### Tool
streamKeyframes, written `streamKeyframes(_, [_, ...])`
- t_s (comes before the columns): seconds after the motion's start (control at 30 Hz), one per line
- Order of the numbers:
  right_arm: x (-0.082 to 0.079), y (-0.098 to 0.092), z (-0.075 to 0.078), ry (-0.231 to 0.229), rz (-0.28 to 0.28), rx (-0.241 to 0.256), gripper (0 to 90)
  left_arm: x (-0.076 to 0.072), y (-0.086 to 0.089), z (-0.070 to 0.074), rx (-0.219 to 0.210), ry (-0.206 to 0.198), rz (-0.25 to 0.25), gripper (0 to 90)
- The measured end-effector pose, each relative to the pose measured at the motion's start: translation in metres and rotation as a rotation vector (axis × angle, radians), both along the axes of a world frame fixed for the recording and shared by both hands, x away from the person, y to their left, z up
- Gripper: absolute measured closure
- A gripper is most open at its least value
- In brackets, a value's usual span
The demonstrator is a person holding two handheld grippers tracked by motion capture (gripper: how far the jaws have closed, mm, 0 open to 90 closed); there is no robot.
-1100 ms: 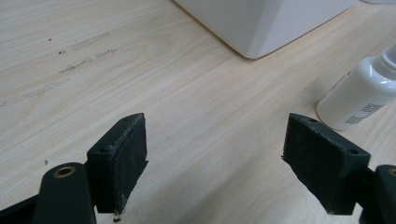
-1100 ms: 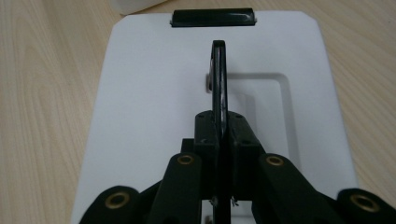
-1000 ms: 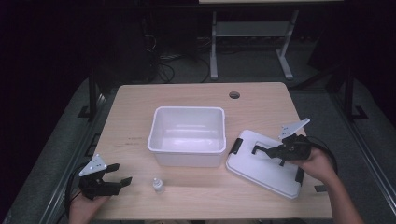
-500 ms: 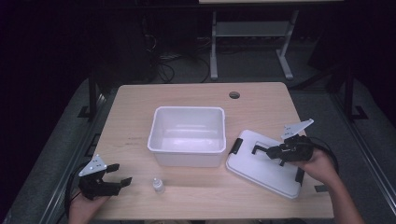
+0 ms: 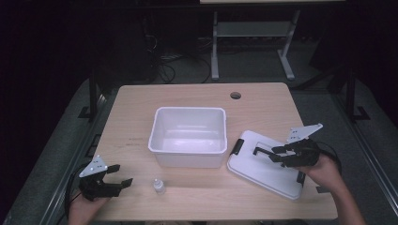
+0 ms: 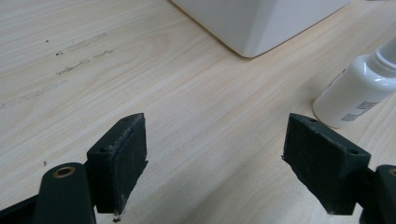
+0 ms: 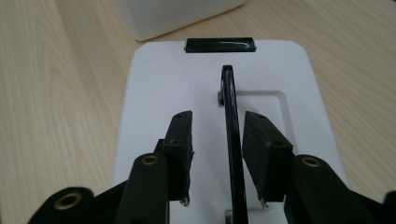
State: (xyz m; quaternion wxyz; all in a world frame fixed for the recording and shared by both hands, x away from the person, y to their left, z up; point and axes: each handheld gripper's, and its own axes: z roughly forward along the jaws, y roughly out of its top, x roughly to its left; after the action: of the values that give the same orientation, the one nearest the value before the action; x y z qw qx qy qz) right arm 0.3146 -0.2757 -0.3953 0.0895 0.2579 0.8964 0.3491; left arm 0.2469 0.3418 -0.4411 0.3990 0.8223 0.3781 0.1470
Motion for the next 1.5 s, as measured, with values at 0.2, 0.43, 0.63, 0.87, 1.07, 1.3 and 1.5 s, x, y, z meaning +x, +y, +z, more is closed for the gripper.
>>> streamKeyframes(0.2, [-0.013,0.003,0.007,-0.036,0.009,0.000,59.5,0.001,0.000,0.007,0.004,-0.008,-0.006,21.1])
streamKeyframes(0.43, [-0.025,0.005,0.008,-0.053,0.011,0.024,57.1,-0.004,-0.002,0.017,0.034,-0.020,-0.023,21.2])
streamKeyframes(0.63, [-0.033,0.010,0.004,-0.057,0.010,0.026,56.0,-0.010,-0.006,0.025,0.052,-0.032,-0.049,21.3])
streamKeyframes(0.87, [-0.042,0.018,-0.003,-0.063,0.023,0.025,54.3,-0.017,-0.013,0.031,0.060,-0.038,-0.078,21.3])
streamKeyframes(1.07, [-0.050,0.024,-0.009,-0.072,0.023,0.023,52.0,-0.022,-0.020,0.033,0.054,-0.039,-0.117,21.5])
streamKeyframes(1.3, [-0.054,0.030,-0.017,-0.068,0.023,0.043,49.0,-0.028,-0.029,0.036,0.068,-0.037,-0.169,22.7])
streamKeyframes(1.5, [-0.056,0.037,-0.024,-0.065,0.027,0.044,46.1,-0.028,-0.038,0.035,0.075,-0.025,-0.203,22.6])
